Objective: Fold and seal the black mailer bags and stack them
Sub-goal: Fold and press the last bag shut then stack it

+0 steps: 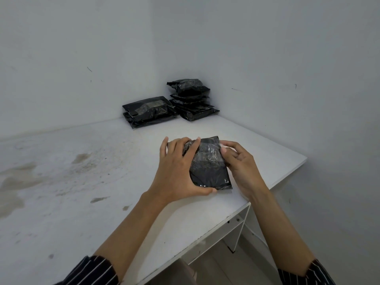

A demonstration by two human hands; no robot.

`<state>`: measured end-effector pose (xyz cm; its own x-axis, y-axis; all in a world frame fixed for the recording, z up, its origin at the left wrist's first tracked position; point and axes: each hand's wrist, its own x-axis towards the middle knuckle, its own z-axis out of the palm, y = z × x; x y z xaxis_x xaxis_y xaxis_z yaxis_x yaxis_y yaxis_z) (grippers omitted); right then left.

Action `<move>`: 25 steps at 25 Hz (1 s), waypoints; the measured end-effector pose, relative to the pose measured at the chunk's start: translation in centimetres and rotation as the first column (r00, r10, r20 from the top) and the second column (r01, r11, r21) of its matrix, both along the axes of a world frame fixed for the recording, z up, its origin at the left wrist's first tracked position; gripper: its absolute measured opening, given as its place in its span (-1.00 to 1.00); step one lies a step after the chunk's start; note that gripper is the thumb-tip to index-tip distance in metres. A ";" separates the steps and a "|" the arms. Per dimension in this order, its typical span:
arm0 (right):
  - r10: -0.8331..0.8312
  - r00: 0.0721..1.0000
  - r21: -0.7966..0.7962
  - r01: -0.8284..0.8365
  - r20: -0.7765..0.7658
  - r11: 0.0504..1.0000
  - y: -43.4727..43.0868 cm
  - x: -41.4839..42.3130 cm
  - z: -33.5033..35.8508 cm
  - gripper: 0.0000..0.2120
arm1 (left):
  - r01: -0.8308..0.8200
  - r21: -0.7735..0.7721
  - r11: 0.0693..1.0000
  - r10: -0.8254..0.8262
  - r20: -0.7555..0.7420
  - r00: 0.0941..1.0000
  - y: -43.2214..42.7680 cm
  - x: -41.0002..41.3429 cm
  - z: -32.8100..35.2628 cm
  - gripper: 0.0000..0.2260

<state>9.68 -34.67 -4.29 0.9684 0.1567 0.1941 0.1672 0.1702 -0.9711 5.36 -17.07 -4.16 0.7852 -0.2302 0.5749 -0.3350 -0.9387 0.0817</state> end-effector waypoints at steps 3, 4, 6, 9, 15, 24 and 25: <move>-0.163 0.984 -0.090 0.169 0.076 0.981 1.5 -0.4 0.5 -0.83 | -0.056 0.055 0.997 0.055 0.014 0.998 0.9 -0.1 1.1 0.03; -0.272 0.941 -0.156 0.305 0.200 0.940 2.1 -0.8 0.7 -0.81 | -0.081 0.067 0.995 0.080 0.008 0.997 1.1 -0.1 1.3 0.04; -0.325 0.820 -0.240 0.474 0.471 0.847 3.4 -2.2 1.2 -0.76 | -0.126 0.053 0.991 0.127 -0.015 0.992 1.4 0.0 1.6 0.06; -0.134 0.858 -0.417 0.370 0.495 0.830 5.1 -3.2 1.4 -0.61 | -0.156 0.014 0.988 0.155 0.015 0.988 1.6 -0.1 1.5 0.04; -0.038 0.968 -0.510 0.164 0.249 0.845 6.6 -1.6 1.4 -0.53 | -0.148 0.024 0.989 0.146 0.087 0.986 1.9 -0.1 1.0 -0.02; -0.097 0.995 0.034 0.097 -0.003 0.995 6.2 -1.3 2.5 -0.70 | -0.068 -0.502 0.862 0.104 0.044 0.994 3.0 -0.8 2.5 -0.09; -0.099 0.995 0.061 0.100 -0.017 0.993 6.3 -1.4 2.6 -0.70 | -0.057 -0.648 0.760 0.052 -0.026 0.998 3.1 -0.9 2.7 -0.18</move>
<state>8.24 -28.36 -1.68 0.9812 0.0473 0.1871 0.1731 0.2127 -0.9617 4.44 -14.00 -1.46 0.7888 0.2388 0.5664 -0.2822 -0.6779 0.6789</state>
